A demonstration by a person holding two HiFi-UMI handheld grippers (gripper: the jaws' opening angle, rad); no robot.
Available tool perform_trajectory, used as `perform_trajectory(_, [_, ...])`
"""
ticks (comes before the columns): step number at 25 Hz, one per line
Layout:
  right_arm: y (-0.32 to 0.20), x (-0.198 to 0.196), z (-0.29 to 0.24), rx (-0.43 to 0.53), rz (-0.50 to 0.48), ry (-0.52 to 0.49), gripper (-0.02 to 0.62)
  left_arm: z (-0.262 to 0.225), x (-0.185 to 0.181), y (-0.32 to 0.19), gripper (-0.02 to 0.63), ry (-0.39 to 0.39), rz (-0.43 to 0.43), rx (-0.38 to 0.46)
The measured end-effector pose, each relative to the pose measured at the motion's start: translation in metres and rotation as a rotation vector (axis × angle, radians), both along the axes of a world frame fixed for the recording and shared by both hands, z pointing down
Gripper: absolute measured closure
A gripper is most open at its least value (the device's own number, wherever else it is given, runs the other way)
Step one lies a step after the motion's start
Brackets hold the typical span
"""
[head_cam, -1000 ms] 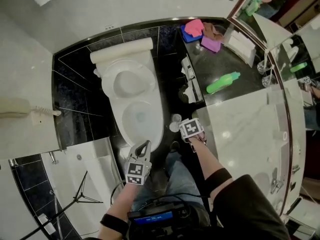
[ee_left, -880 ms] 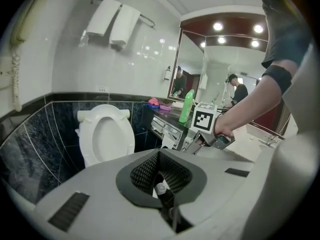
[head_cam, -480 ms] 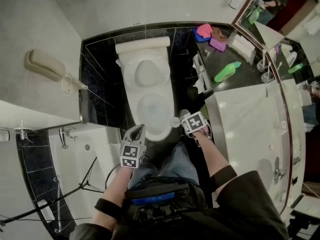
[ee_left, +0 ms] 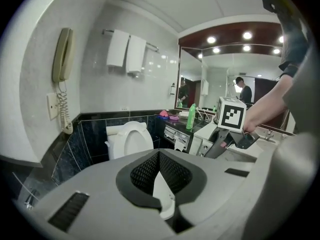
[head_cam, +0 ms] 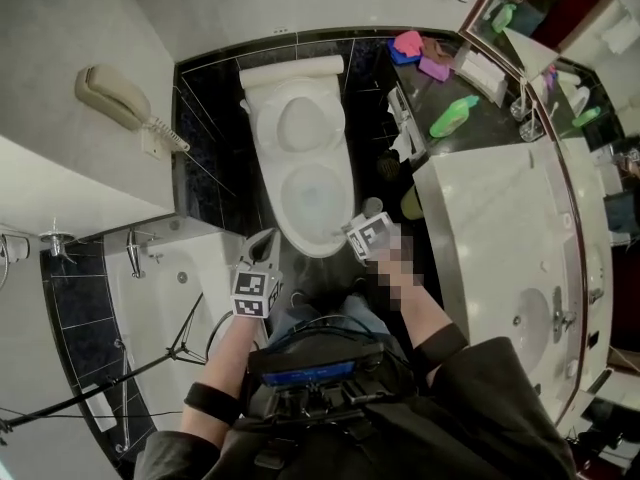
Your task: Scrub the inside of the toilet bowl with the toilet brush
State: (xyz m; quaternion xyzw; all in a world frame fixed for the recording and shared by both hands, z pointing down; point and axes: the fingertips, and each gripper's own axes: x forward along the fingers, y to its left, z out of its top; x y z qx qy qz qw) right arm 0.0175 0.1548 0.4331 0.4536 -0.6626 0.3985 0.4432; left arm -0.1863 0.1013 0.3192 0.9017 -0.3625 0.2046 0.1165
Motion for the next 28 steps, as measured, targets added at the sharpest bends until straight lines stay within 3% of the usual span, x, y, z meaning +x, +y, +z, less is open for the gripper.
perform_trajectory(5, [0.002, -0.032, -0.010, 0.030, -0.092, -0.066, 0.403, 0.004, -0.010, 0.009, 0.612, -0.004, -0.063, -0.004])
perform_trajectory(10, [0.003, -0.035, -0.008, 0.056, -0.174, -0.039, 0.403, 0.004, -0.010, 0.018, 0.612, -0.001, -0.111, -0.005])
perform_trajectory(16, [0.011, -0.037, -0.004, 0.030, -0.198, -0.060, 0.403, 0.006, -0.007, 0.030, 0.614, -0.030, -0.115, -0.004])
perform_trajectory(20, [0.008, -0.038, -0.005, 0.043, -0.210, -0.061, 0.403, 0.002, -0.005, 0.030, 0.612, 0.004, -0.127, -0.001])
perform_trajectory(28, [0.007, -0.036, -0.002, 0.031, -0.215, -0.067, 0.403, 0.002, 0.007, 0.032, 0.612, -0.019, -0.090, 0.013])
